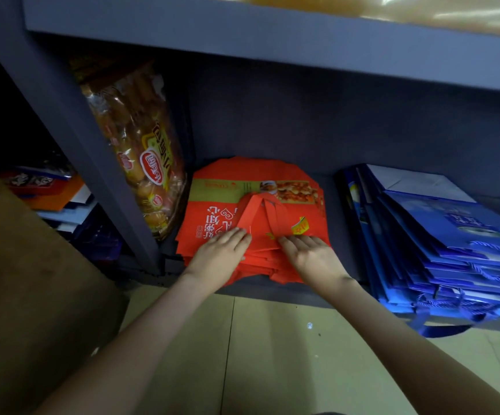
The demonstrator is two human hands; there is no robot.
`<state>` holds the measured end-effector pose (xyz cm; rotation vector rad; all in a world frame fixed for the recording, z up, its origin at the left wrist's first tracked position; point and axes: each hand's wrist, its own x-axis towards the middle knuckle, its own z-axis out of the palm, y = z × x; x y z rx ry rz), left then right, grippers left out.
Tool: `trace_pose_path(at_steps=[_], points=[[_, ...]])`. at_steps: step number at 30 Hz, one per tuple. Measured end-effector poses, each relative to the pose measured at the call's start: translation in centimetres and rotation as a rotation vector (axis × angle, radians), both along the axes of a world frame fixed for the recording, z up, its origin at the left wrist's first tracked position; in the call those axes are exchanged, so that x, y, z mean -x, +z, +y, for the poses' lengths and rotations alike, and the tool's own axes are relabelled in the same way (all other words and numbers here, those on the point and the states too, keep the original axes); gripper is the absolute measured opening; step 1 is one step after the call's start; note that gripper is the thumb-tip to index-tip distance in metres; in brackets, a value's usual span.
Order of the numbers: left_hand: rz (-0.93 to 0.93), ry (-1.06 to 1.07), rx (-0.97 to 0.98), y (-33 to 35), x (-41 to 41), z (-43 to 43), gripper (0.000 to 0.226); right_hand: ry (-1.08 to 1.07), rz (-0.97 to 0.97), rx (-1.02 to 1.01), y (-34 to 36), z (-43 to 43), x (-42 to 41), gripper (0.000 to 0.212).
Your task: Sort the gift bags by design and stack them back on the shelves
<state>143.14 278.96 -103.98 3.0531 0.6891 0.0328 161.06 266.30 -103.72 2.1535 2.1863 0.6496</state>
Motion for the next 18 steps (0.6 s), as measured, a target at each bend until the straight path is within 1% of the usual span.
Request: trace_pose_path(at_steps=[2,5,6,8,10,12,14,16,18], points=[[-0.062,-0.002,0.005,0.6,0.3,-0.2,0.057,0.016,0.021,-0.079,0.1,-0.5,0.1,0.040],[-0.248,-0.001,-0.023,1.4,0.5,-0.6,0.067,0.048,0.070,-0.206,0.3,-1.0,0.1,0.038],[-0.311,0.012,-0.038,1.3,0.5,-0.6,0.068,0.010,0.088,-0.230,0.5,-1.2,0.2,0.041],[-0.424,0.050,-0.045,1.9,0.6,-1.1,0.066,-0.191,0.142,-0.288,1.0,-1.8,0.2,0.058],[-0.539,0.065,-0.040,2.7,0.5,-2.0,0.061,-0.389,0.224,-0.390,1.9,-2.5,0.3,0.074],[-0.627,0.075,-0.034,3.4,0.4,-2.8,0.054,-0.471,0.354,-0.521,3.4,-2.8,0.6,0.085],[-0.691,0.099,0.003,4.2,0.3,-3.6,0.041,-0.507,0.533,-0.675,5.2,-2.5,1.2,0.099],[-0.788,0.154,0.110,5.1,-0.2,-4.4,0.031,-0.512,0.758,-0.788,7.1,-2.0,2.0,0.110],[-0.942,0.254,0.268,5.7,-0.9,-5.2,0.025,-0.456,0.976,-0.779,8.2,-1.6,3.2,0.114]])
